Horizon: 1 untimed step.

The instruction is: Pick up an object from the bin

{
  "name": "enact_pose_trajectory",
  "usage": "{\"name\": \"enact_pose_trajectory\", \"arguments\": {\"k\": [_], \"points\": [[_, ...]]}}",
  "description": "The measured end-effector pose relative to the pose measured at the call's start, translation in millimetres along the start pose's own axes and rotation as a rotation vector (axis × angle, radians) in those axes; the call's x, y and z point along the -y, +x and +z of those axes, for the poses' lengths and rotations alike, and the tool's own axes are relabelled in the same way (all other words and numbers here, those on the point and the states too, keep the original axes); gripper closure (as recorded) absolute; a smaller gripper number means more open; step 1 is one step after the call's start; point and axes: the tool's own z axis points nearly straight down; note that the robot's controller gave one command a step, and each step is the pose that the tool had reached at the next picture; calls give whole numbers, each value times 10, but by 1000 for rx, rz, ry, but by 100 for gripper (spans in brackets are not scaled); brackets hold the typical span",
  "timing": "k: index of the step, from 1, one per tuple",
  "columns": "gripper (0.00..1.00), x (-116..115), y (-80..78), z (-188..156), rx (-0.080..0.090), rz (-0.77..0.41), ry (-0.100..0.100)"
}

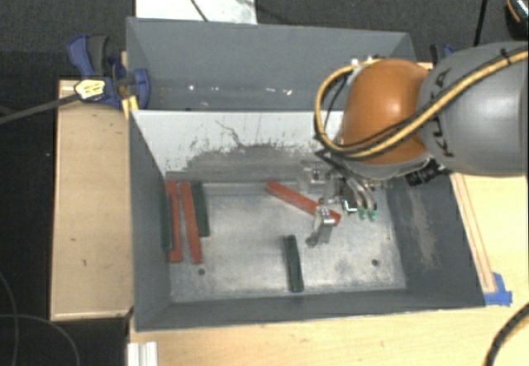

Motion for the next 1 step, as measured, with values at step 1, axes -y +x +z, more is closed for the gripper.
{"name": "enact_pose_trajectory", "arguments": {"k": [1], "points": [[0,386,-389,815,6,94,1]]}}
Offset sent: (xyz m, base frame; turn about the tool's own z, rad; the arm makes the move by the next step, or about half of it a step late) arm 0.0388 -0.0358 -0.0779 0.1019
